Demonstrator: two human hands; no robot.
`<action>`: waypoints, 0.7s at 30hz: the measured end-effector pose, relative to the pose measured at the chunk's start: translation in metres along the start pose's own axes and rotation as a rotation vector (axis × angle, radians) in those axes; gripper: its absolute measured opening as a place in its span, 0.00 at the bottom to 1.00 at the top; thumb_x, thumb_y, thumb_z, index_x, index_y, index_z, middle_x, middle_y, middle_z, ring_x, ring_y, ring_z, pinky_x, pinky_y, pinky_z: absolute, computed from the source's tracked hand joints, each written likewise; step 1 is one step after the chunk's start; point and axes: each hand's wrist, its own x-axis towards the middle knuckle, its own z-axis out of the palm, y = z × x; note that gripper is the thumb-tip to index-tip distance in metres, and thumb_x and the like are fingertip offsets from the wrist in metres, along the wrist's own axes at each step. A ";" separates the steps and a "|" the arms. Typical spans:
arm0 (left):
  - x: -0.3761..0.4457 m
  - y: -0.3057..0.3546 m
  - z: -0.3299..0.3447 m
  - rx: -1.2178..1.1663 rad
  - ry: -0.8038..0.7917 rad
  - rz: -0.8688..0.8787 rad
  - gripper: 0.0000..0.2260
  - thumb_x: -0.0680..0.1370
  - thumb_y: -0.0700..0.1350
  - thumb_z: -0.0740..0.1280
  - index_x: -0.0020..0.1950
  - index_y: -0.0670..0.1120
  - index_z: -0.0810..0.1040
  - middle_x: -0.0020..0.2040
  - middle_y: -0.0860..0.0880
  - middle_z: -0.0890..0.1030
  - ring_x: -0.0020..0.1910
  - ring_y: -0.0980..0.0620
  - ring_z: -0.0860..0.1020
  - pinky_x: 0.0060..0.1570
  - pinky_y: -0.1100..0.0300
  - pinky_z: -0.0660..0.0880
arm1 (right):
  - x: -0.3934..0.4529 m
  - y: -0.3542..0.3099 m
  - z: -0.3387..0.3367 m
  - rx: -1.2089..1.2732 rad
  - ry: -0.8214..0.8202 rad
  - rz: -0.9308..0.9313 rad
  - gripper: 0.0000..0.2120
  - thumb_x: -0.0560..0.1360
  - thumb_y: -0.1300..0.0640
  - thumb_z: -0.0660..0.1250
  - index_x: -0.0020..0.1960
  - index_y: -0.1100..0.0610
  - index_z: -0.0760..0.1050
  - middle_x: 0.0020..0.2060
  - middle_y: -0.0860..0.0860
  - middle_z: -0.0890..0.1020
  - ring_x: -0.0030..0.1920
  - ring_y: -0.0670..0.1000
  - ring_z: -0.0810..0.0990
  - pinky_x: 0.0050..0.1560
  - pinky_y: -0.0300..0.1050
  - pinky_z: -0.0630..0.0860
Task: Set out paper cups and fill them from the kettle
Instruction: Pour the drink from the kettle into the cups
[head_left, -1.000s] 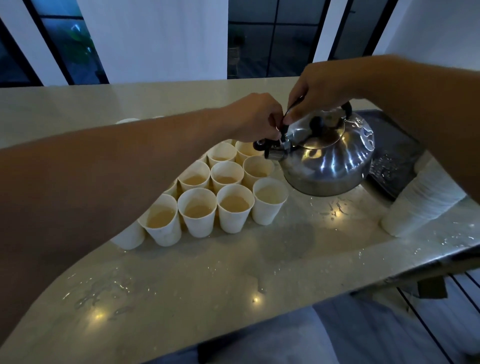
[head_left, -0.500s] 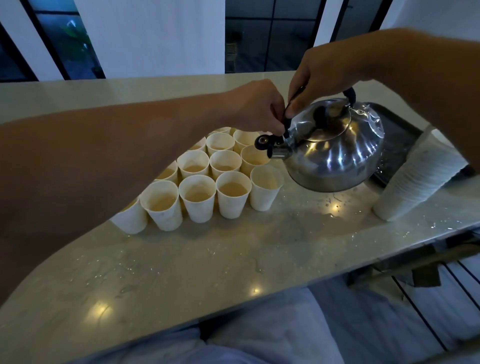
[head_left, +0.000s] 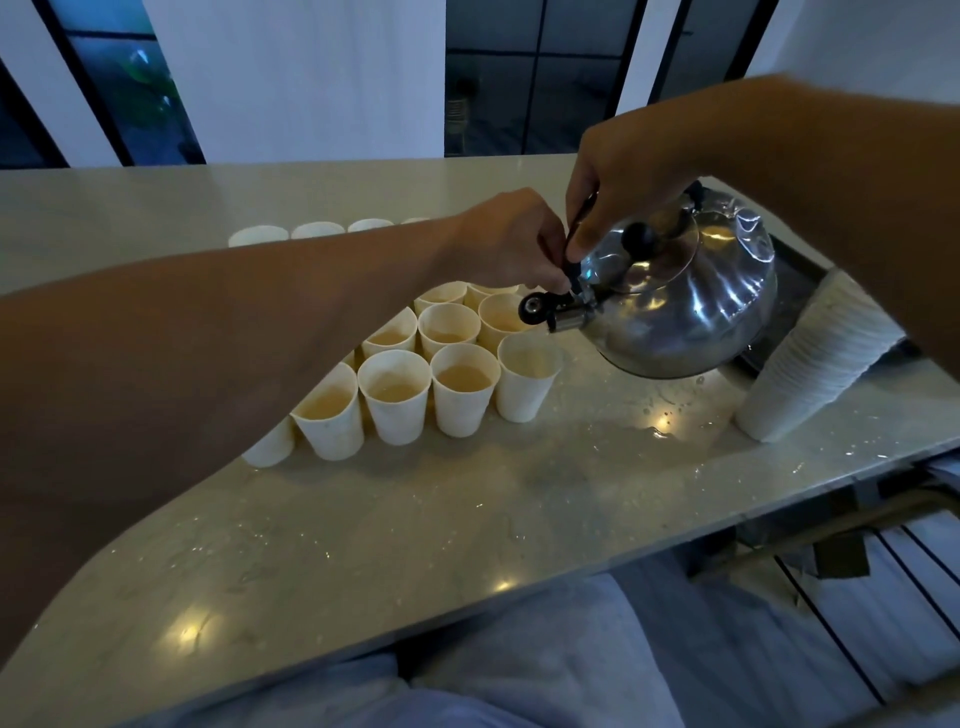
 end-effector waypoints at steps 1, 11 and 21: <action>0.000 0.000 0.000 -0.003 0.000 0.006 0.11 0.74 0.50 0.74 0.54 0.46 0.85 0.45 0.52 0.86 0.40 0.56 0.82 0.45 0.67 0.78 | 0.000 0.000 0.000 -0.003 -0.001 -0.001 0.08 0.71 0.40 0.73 0.44 0.43 0.82 0.39 0.41 0.82 0.42 0.43 0.77 0.41 0.43 0.70; 0.001 0.001 0.008 -0.010 -0.004 0.008 0.12 0.74 0.51 0.75 0.54 0.47 0.85 0.46 0.53 0.85 0.40 0.56 0.82 0.43 0.71 0.76 | 0.004 0.001 0.004 -0.030 -0.036 -0.022 0.10 0.71 0.41 0.72 0.48 0.45 0.84 0.39 0.40 0.83 0.43 0.43 0.78 0.39 0.40 0.69; 0.001 -0.003 0.008 -0.041 -0.022 -0.002 0.10 0.74 0.50 0.75 0.52 0.48 0.85 0.44 0.55 0.85 0.38 0.61 0.81 0.40 0.77 0.74 | 0.008 -0.004 0.004 -0.068 -0.038 -0.009 0.13 0.71 0.41 0.73 0.50 0.47 0.84 0.39 0.42 0.82 0.41 0.43 0.77 0.37 0.40 0.68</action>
